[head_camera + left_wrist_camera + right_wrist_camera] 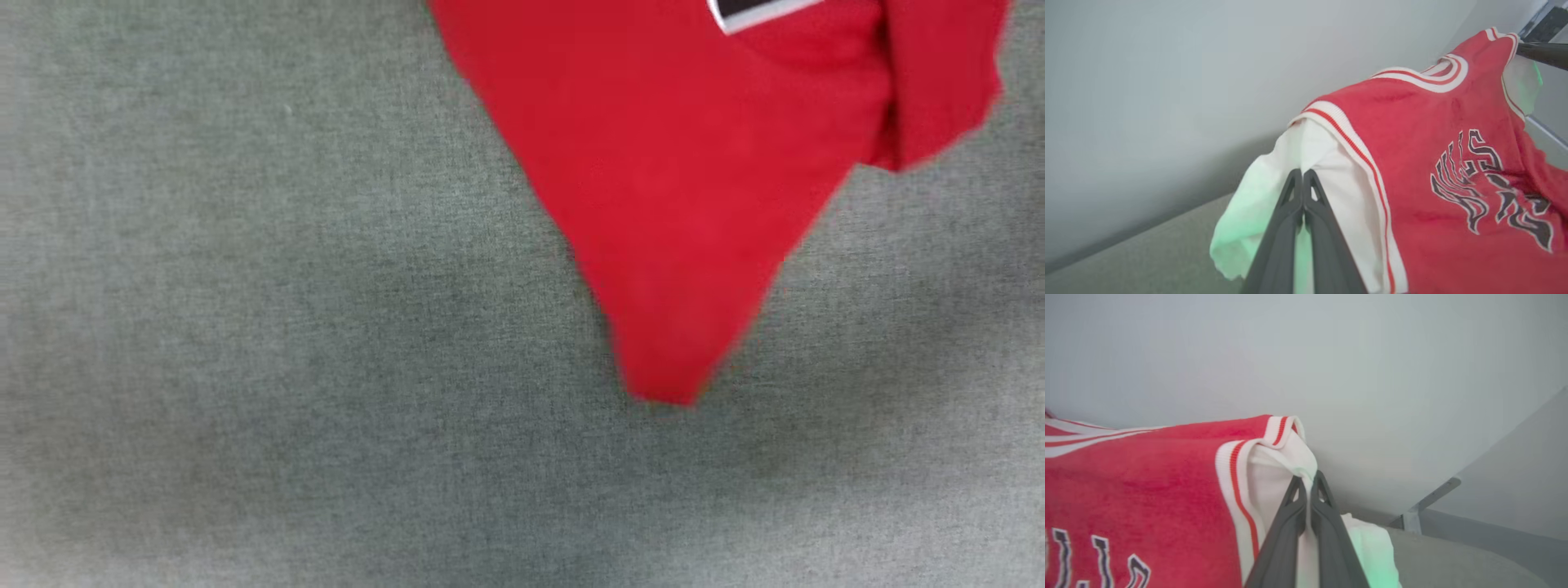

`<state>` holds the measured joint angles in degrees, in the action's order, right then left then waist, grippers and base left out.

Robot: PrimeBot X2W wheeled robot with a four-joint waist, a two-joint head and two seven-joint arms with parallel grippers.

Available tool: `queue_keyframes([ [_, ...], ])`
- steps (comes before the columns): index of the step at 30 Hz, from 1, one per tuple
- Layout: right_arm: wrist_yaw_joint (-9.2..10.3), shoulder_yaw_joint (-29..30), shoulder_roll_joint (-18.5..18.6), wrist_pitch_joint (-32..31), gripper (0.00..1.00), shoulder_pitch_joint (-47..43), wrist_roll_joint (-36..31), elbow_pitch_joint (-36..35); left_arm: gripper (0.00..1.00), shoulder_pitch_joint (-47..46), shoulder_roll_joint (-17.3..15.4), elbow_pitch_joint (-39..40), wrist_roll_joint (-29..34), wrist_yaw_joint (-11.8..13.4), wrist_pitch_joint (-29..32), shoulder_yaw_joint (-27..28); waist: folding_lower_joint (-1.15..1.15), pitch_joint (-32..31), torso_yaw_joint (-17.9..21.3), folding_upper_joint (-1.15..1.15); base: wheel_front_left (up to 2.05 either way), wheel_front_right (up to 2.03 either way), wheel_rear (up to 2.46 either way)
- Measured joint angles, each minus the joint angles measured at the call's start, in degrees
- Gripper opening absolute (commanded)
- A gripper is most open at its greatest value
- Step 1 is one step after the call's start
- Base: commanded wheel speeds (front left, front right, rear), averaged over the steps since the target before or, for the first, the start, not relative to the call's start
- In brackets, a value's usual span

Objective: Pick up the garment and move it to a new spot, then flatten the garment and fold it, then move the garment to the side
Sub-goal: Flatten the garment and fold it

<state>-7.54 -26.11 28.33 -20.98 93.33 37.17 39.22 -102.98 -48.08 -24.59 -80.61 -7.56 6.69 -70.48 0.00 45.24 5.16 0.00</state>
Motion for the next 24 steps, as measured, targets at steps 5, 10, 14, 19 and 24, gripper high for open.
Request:
queue_keyframes([
  [5, -0.01, 9.4, -3.9, 11.5, 0.00, 7.8, -5.9, 5.1, 0.00, -5.9, 4.9, -9.0, -0.3, 0.0, -8.1, 4.3, 0.00, -1.5, 0.0, 0.00, 0.00, 0.00, 0.00],
  [10, -0.02, 15.9, -8.8, 21.4, 0.00, 14.6, -14.2, 9.7, 0.00, -13.4, 9.4, -18.0, -0.6, 0.0, -16.5, 9.5, 0.00, -3.3, 0.3, 0.00, 0.00, 0.00, 0.00],
  [14, -0.02, 18.0, -10.4, 26.0, 0.00, 15.8, -18.9, 11.6, 0.00, -14.2, 10.2, -17.7, -2.4, 0.0, -18.3, 10.8, 0.00, -5.0, 0.5, 0.00, 0.00, 0.00, 0.00],
  [19, -0.01, 14.2, -10.3, 26.0, 0.00, 12.4, -20.9, 12.7, 0.00, -6.0, 7.3, -12.8, -5.3, 0.0, -18.7, 9.4, 0.00, -6.9, 0.2, 0.00, 0.00, 0.00, 0.00],
  [24, -0.01, 6.1, -8.7, 24.9, 0.00, 0.7, -14.9, 7.0, 0.00, 9.2, 0.9, -3.0, -9.0, 0.0, -20.7, 8.4, 0.00, -9.2, -0.1, 0.00, 0.00, 0.00, 0.00],
])
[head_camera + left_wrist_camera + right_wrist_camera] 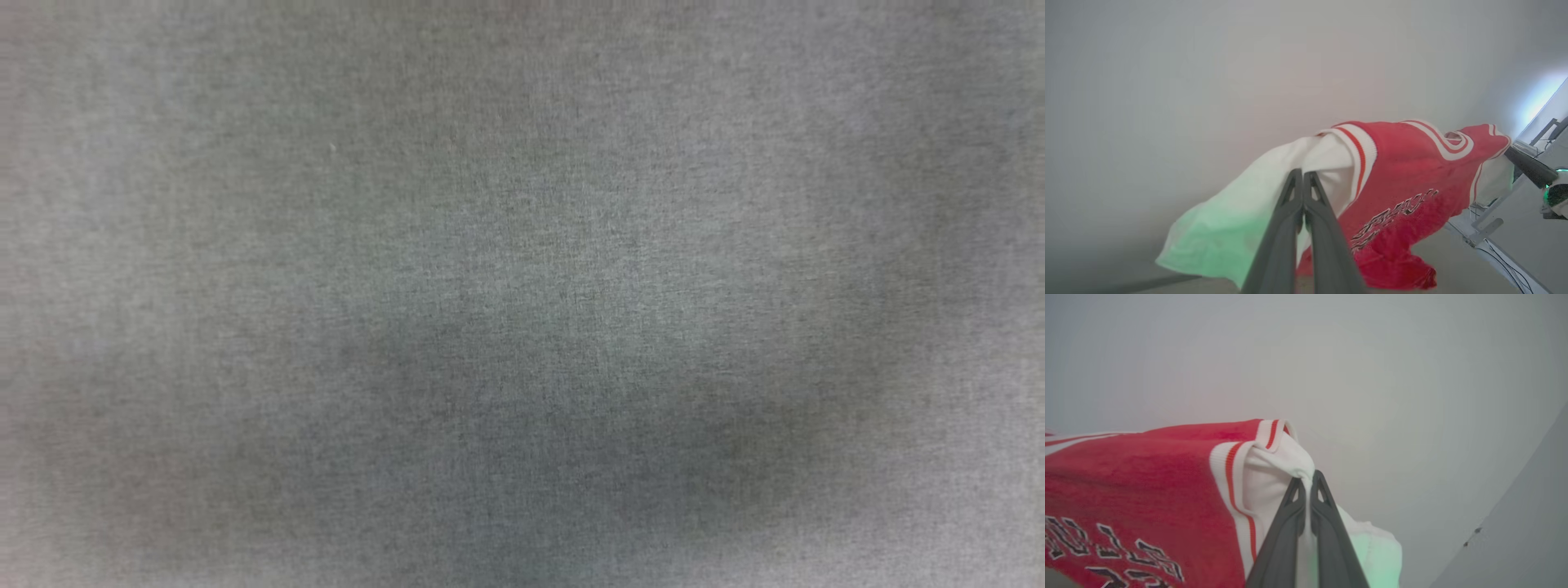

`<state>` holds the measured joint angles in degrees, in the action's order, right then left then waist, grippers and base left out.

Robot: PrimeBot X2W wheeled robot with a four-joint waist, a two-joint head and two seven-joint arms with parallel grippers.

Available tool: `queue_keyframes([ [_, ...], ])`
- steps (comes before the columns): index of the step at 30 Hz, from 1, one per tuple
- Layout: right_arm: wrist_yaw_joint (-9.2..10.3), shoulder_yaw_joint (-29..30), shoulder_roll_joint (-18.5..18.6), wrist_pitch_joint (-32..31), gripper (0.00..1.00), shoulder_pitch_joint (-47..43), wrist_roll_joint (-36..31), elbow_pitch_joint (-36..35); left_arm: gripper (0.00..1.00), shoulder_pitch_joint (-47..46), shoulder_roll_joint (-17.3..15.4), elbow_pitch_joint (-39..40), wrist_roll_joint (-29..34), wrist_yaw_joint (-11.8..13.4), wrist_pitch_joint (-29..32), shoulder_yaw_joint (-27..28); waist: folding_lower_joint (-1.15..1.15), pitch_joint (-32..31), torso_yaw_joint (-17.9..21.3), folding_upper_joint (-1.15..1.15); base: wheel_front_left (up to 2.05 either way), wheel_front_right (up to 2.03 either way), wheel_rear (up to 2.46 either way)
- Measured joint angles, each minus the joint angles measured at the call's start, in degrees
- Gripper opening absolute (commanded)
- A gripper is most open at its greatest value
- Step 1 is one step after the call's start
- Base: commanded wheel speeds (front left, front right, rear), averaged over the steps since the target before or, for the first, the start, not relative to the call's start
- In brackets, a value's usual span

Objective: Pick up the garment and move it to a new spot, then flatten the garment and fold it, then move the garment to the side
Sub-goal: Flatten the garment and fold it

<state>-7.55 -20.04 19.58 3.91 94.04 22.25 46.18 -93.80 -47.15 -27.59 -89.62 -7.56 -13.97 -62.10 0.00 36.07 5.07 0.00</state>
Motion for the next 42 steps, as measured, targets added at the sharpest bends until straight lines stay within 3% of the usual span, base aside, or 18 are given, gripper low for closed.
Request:
queue_keyframes([
  [5, 0.01, -6.7, 5.7, -2.9, 0.00, -17.4, 8.3, -11.9, 0.00, 17.4, -5.4, 10.2, -1.1, 0.0, -0.9, -0.1, 0.00, -2.7, -0.1, 0.00, 0.00, 0.00, 0.00],
  [7, 0.01, -8.1, 7.9, -4.2, 0.00, -24.9, 11.0, -17.6, 0.00, 24.2, -6.5, 13.2, -0.4, 0.0, -0.9, 2.3, 0.00, -3.8, -0.1, 0.00, 0.00, 0.00, 0.00],
  [15, 0.01, -6.2, 14.8, -11.1, 0.00, -53.0, 16.4, -37.4, 0.00, 52.5, -9.4, 25.0, 3.9, 0.0, -1.2, 10.8, 0.00, -8.1, 0.4, 0.00, 0.00, 0.00, 0.00],
  [19, 0.01, -4.2, 16.7, -15.5, 0.00, -64.1, 17.2, -45.5, 0.00, 62.5, -10.6, 29.0, 7.1, 0.0, -1.2, 11.9, 0.00, -10.1, 0.5, 0.00, 0.00, 0.00, 0.00],
  [30, 0.01, 0.8, 19.3, -25.8, 0.00, -84.1, 19.1, -60.2, 0.00, 75.2, -16.3, 34.9, 11.3, 0.0, -1.2, 6.3, 0.00, -12.8, -0.2, 0.00, 0.00, 0.00, 0.00],
  [39, 0.01, 3.2, 21.0, -31.2, 0.00, -92.7, 20.3, -64.5, 0.00, 77.6, -19.8, 38.3, 10.3, 0.0, 0.7, 2.4, 0.00, -12.2, -0.4, 0.00, 0.00, 0.00, 0.00],
  [42, 0.01, 3.9, 20.6, -31.3, 0.00, -93.6, 19.7, -65.5, 0.00, 77.0, -19.7, 37.9, 10.5, 0.0, 0.6, 2.8, 0.00, -11.7, -0.5, 0.00, 0.00, 0.00, 0.00],
])
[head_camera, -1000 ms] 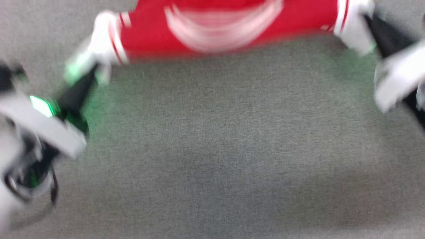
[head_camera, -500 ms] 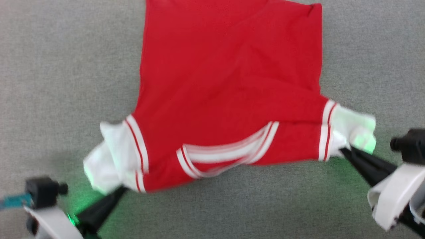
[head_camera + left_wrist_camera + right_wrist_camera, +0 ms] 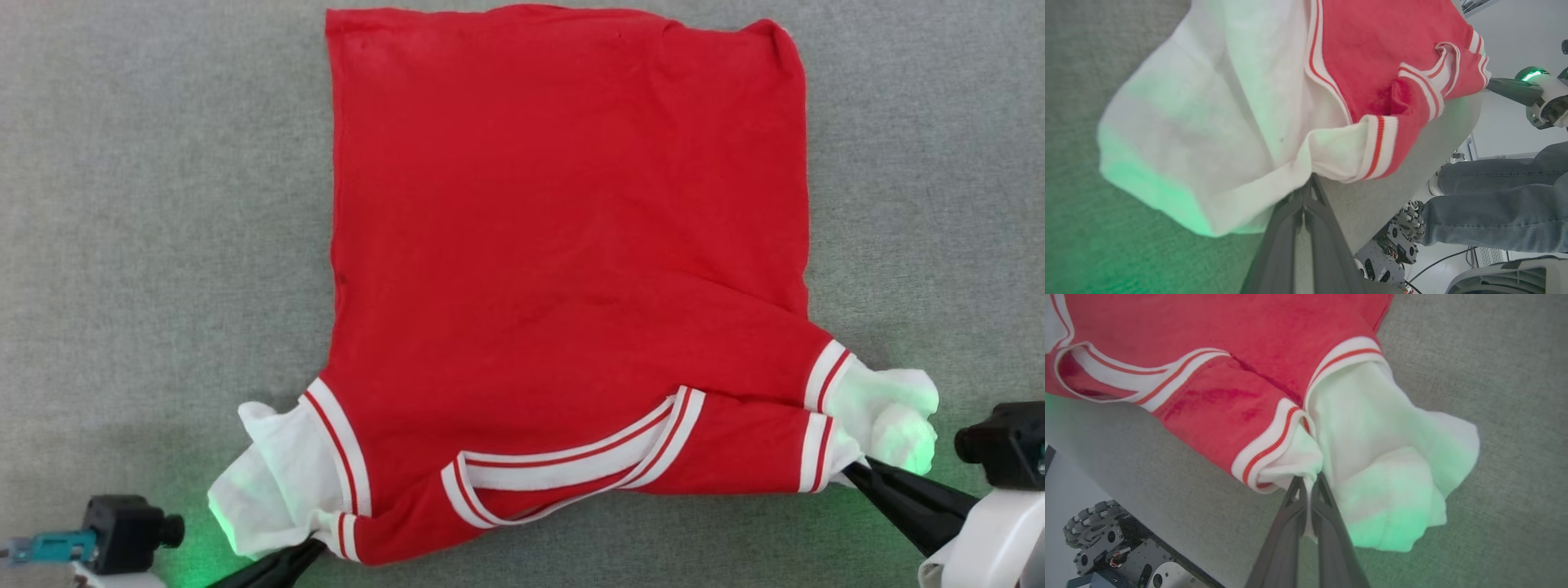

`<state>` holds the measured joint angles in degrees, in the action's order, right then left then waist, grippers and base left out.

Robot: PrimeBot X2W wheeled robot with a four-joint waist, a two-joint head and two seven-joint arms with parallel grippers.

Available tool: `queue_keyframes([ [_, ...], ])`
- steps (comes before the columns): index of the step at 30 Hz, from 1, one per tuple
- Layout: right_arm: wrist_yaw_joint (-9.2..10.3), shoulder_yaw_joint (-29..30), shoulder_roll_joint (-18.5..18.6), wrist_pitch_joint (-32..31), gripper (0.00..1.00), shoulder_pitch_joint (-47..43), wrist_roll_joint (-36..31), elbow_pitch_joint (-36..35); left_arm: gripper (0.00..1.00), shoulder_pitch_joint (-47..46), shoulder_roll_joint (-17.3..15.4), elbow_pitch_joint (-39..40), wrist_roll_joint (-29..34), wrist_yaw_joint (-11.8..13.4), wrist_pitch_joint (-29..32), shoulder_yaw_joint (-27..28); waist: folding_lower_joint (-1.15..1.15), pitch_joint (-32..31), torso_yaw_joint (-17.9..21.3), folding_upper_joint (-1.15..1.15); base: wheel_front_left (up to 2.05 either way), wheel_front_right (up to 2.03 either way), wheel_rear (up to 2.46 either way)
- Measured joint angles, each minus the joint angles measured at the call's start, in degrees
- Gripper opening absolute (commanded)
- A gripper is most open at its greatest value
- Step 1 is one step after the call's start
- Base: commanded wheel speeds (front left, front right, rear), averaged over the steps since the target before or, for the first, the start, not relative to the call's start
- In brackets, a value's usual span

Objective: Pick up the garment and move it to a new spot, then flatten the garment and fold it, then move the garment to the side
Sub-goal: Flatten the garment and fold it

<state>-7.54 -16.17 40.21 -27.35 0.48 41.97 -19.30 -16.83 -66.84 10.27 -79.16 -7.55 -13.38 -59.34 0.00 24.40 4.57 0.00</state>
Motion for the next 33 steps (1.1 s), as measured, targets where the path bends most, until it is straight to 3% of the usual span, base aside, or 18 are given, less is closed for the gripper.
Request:
queue_keyframes([
  [7, 0.00, -4.5, -1.2, 0.2, 0.00, 3.6, -2.5, 3.1, 0.00, -3.1, 3.2, -3.6, 1.4, -0.2, 0.8, -0.6, 0.00, 1.6, 0.5, 0.00, 0.00, 0.00, 0.00],
  [17, -0.07, -13.9, -1.5, 6.3, 0.00, 11.8, -5.6, 12.7, 0.00, -6.2, 5.9, -8.3, 2.5, -0.8, 1.2, -2.7, 0.00, 3.5, 1.3, 0.00, 0.00, 0.00, 0.00],
  [18, -0.10, -14.5, -1.5, 6.9, 0.15, 12.2, -6.5, 13.2, 0.00, -6.3, 5.9, -8.6, 2.5, -0.8, 1.2, -3.0, 0.00, 3.6, 1.4, 0.00, 0.00, 0.00, 0.00],
  [19, -0.15, -15.0, -1.5, 7.5, 0.44, 12.7, -6.9, 13.7, 0.00, -6.4, 5.9, -8.7, 2.6, -0.9, 1.1, -3.1, 0.00, 3.6, 1.6, 0.00, 0.00, 0.00, 0.00],
  [20, -0.21, -15.1, -1.7, 7.8, 1.00, 12.9, -6.9, 14.0, 0.00, -6.4, 5.8, -8.8, 2.6, -0.9, 0.9, -3.2, 0.00, 3.6, 1.7, 0.00, 0.00, 0.00, 0.00],
  [26, -0.14, -12.5, -2.3, 7.9, 1.00, 12.9, -8.1, 9.2, 0.00, -6.1, 5.2, -8.7, 2.4, -1.0, -0.6, -3.4, 0.00, 3.4, 3.2, 0.00, 0.00, 0.00, 0.00],
  [33, 0.00, -0.4, -1.0, 0.2, 1.00, 8.4, -6.7, -5.1, 0.00, -5.5, 5.5, -8.2, 3.4, -0.8, -1.3, -2.7, 0.01, 2.8, 2.9, 0.00, 0.00, 0.00, 0.00],
])
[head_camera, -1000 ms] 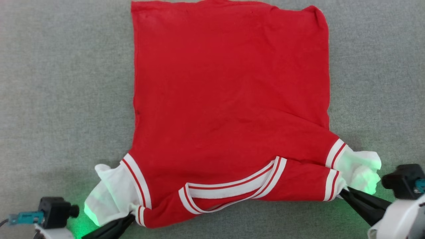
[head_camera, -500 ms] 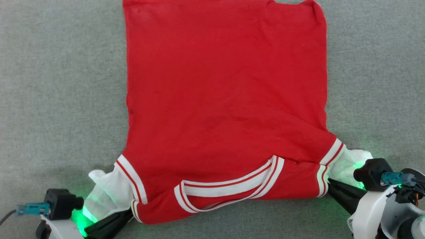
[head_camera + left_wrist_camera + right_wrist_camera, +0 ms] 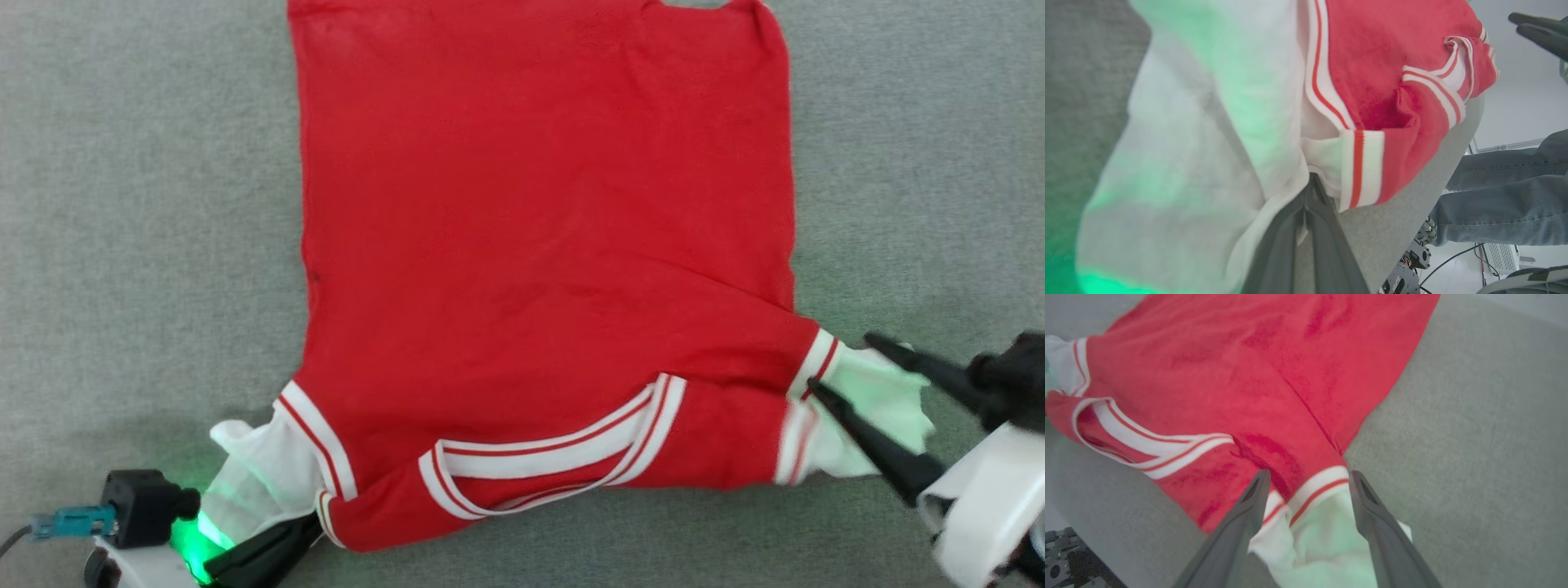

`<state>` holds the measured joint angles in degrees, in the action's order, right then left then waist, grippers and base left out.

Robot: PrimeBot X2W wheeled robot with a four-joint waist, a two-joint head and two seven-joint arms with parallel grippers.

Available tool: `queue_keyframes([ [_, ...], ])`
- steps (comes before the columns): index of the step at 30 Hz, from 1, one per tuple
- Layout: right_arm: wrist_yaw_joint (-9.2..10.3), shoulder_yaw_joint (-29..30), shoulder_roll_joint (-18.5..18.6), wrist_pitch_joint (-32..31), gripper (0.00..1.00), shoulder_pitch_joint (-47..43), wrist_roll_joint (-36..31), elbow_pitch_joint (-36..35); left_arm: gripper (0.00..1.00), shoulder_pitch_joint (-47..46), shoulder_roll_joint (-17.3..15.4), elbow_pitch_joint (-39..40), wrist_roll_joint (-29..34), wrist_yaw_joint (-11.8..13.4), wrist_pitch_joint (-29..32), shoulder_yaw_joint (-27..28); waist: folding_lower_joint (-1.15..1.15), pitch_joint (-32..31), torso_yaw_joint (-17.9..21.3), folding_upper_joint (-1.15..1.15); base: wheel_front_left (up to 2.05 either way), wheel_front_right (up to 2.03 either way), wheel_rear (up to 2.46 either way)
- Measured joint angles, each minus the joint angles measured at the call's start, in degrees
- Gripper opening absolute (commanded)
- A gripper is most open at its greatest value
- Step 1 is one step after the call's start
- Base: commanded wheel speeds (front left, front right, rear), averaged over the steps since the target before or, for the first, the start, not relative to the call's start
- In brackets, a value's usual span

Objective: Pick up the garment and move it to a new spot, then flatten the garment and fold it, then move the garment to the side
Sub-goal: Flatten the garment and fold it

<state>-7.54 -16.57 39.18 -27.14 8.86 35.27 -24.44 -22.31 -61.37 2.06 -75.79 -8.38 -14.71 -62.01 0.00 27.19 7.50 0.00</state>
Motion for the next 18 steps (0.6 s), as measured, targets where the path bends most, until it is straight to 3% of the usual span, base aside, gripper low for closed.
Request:
queue_keyframes([
  [3, 0.01, 4.6, -0.3, -4.5, 1.00, 2.0, 2.1, -2.9, 0.00, -0.5, 0.6, 0.3, 1.3, 0.3, -0.1, 0.0, 0.00, 0.2, -0.9, 0.00, 0.00, 0.00, 0.00],
  [7, 0.00, 8.1, -1.0, -10.2, 1.00, 12.6, 2.8, 0.5, 0.00, -2.3, 1.8, 0.9, 2.7, 0.4, 0.1, -0.3, -0.01, 1.0, -2.5, 0.00, 0.00, 0.00, 0.00],
  [18, 0.00, 2.3, -7.4, -27.0, 1.00, 45.6, -0.7, 27.7, 0.00, -9.4, 4.6, 2.2, 4.4, 0.3, 1.1, -2.8, 0.00, 6.1, -7.6, 0.00, 0.00, 0.00, 0.00],
])
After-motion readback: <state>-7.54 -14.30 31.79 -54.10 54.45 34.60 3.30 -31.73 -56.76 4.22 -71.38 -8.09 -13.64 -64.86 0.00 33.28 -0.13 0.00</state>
